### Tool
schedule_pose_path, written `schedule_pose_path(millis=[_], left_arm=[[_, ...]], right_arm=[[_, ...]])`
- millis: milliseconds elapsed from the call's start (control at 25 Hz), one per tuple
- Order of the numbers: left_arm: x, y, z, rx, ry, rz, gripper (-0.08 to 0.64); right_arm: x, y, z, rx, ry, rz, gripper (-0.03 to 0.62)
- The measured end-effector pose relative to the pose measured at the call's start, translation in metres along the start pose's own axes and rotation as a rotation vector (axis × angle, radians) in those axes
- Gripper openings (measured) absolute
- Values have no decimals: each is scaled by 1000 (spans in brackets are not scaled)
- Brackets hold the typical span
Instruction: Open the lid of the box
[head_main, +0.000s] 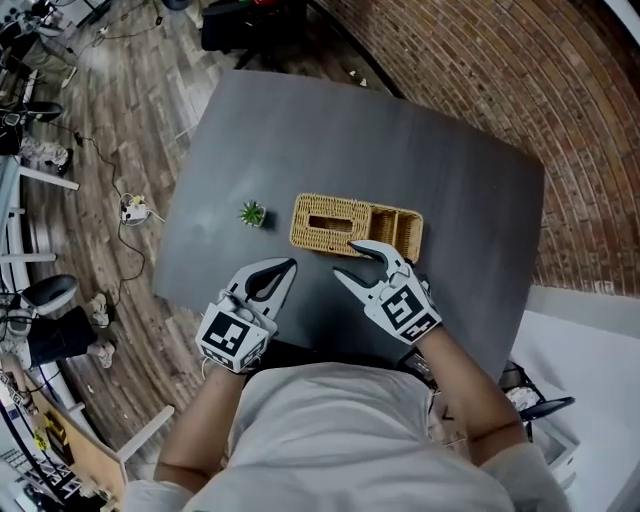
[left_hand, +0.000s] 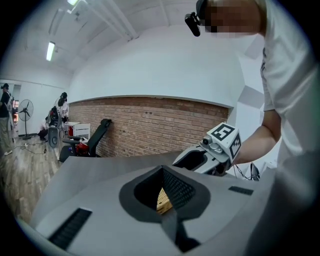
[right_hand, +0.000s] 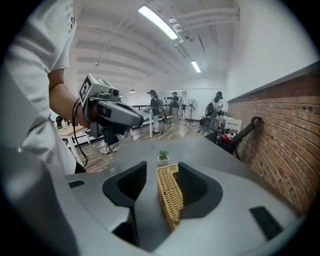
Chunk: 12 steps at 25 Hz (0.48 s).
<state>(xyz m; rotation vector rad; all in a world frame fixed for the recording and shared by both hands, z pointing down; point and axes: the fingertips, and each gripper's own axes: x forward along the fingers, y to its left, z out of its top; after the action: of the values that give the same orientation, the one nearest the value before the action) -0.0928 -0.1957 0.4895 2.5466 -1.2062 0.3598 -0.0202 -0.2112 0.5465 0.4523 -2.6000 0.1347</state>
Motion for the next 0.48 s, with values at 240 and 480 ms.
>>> schedule_pose_path(millis=[240,480], left_arm=[[10,18,-17,-7,27,-30,12],[25,38,-37,-42,55,-57,12]], right_arm=[[27,-6,-19,-42,84,-7,212],[56,-10,-45,-52,176,6,236]])
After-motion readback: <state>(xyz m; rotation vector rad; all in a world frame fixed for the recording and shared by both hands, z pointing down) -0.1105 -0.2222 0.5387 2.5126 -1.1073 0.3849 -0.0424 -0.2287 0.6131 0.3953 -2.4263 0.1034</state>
